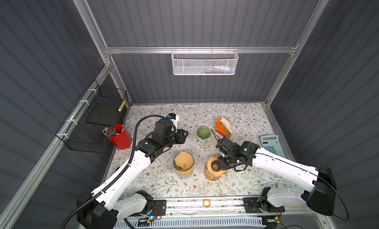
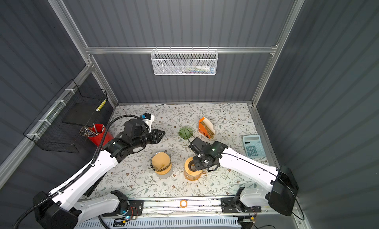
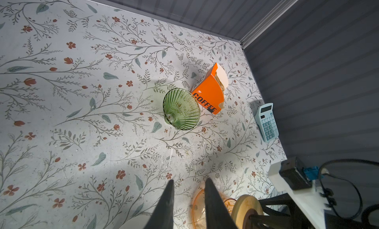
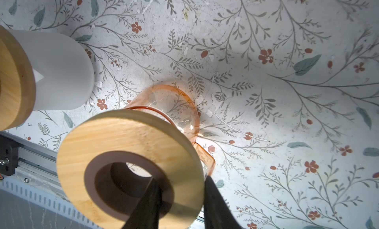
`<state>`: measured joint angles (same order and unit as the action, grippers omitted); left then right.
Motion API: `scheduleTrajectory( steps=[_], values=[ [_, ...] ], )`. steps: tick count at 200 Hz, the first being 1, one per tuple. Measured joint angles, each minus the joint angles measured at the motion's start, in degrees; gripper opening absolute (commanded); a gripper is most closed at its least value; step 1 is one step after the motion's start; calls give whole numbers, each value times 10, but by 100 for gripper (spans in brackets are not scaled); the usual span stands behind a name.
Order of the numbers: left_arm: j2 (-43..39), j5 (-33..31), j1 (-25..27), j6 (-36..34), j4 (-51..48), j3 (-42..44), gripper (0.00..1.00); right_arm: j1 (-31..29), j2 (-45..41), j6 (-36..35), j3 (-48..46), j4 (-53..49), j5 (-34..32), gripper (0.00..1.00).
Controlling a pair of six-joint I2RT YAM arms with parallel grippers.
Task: Place the coffee filter in the dripper
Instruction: 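Lower the bamboo ring onto the orange glass pitcher mouth and release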
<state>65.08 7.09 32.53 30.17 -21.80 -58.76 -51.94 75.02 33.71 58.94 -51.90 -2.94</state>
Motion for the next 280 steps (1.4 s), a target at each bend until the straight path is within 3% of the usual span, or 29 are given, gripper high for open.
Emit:
scheduleTrajectory(
  steps=[280],
  values=[
    [-11, -7, 0, -15, -11, 0, 27, -3, 68, 2, 36, -7, -14, 32]
  ],
)
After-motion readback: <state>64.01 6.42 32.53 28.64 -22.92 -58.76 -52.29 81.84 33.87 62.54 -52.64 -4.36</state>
